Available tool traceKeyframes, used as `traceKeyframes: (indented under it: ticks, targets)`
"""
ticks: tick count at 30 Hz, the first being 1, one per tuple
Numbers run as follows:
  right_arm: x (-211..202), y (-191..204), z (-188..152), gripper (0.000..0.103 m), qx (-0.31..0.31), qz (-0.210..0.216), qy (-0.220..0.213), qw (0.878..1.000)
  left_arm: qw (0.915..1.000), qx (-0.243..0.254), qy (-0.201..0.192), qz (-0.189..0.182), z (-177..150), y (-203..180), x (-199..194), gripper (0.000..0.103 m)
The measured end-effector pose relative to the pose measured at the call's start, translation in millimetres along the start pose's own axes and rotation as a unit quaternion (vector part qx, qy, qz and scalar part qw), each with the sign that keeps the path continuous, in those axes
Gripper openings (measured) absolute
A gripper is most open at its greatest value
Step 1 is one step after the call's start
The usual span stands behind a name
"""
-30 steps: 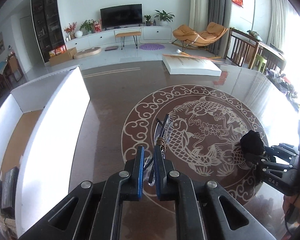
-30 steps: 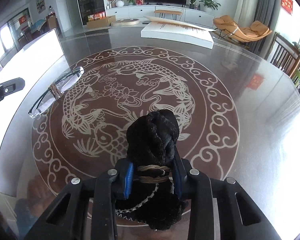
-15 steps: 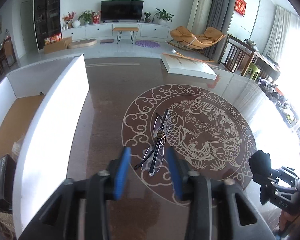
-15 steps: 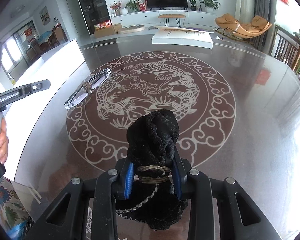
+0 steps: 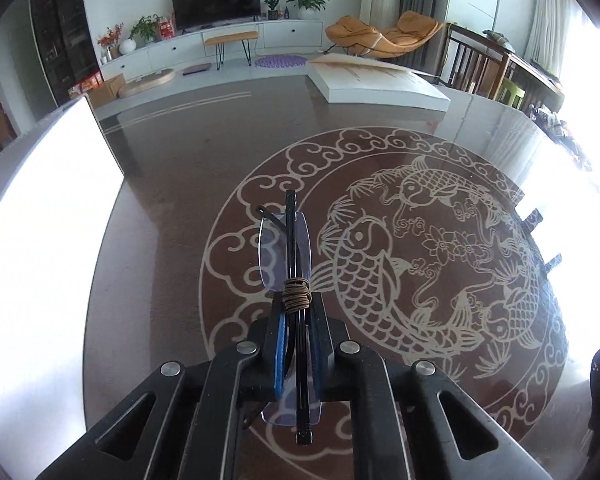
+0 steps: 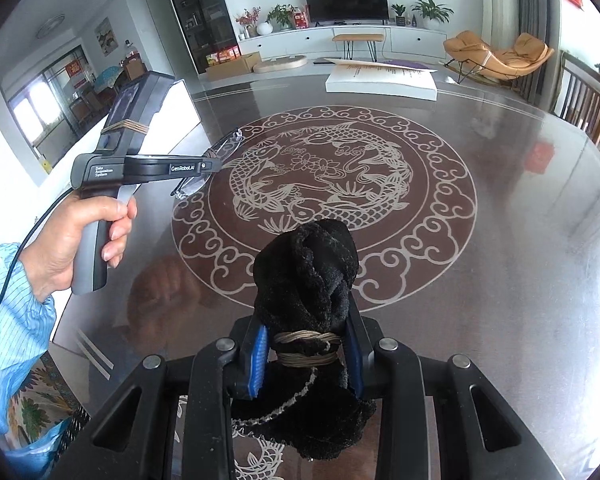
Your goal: Organize objects
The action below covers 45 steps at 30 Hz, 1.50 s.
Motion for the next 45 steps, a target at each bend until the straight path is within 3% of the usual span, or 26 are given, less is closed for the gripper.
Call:
traceKeyframes:
  ticks: [6, 10, 15, 18, 21, 23, 25, 26, 29, 30, 34, 38, 41, 45]
  targets:
    - [-4, 62, 32, 0.033, -0.056, 0.034, -0.016, 0.998, 0.9933, -0.081, -0.073, -0.036, -40, 34, -114, 0.01]
    - [-6, 154, 61, 0.033, -0.11, 0.106, -0.026, 0.988, 0.988, -0.119, -0.098, -0.004, -75, 92, -190, 0.01]
    - [16, 288, 84, 0.033, -0.183, 0.188, 0.001, 0.965, 0.982, -0.158, -0.038, 0.096, -129, 176, -216, 0.01]
    - [47, 348, 89, 0.033, -0.217, 0.192, 0.04, 0.956, 0.9744, -0.193, 0.001, 0.115, -162, 210, -213, 0.01]
    - [87, 383, 84, 0.036, -0.239, 0.169, 0.105, 0.95, 0.9679, -0.22, 0.024, 0.119, -183, 228, -206, 0.011]
    - [110, 393, 78, 0.046, -0.249, 0.146, 0.14, 0.947, 0.9659, -0.23, 0.031, 0.115, -193, 231, -201, 0.013]
    - [119, 395, 75, 0.055, -0.256, 0.133, 0.147, 0.946, 0.9659, -0.231, 0.033, 0.111, -198, 231, -198, 0.016]
    - [120, 393, 76, 0.058, -0.256, 0.13, 0.143, 0.947, 0.9659, -0.23, 0.033, 0.113, -198, 230, -197, 0.026]
    - [112, 386, 84, 0.068, -0.243, 0.135, 0.122, 0.953, 0.9646, -0.224, 0.02, 0.137, -199, 223, -204, 0.081]
    - [108, 384, 87, 0.073, -0.241, 0.133, 0.112, 0.955, 0.9633, -0.22, 0.011, 0.153, -198, 220, -208, 0.092]
    - [93, 387, 95, 0.075, -0.248, 0.124, 0.085, 0.957, 0.948, -0.238, 0.009, 0.212, -190, 216, -225, 0.094]
    - [76, 387, 89, 0.079, -0.268, 0.117, 0.07, 0.954, 0.9345, -0.273, -0.006, 0.228, -192, 214, -245, 0.094]
    - [68, 384, 84, 0.083, -0.282, 0.109, 0.065, 0.951, 0.9343, -0.29, 0.004, 0.207, -193, 212, -250, 0.094]
    - [65, 383, 81, 0.083, -0.285, 0.106, 0.074, 0.95, 0.9259, -0.293, -0.003, 0.238, -194, 204, -258, 0.094]
Point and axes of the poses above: each gripper's, at about its wrist camera, not at the fingertips, and x roughly the way its jaws point, y to its left, z to its top, the point moved 1 cm from there along x, roughly the way its jaws point, and after that the axes turned 8 degrees about x, right-handed, at the moved point
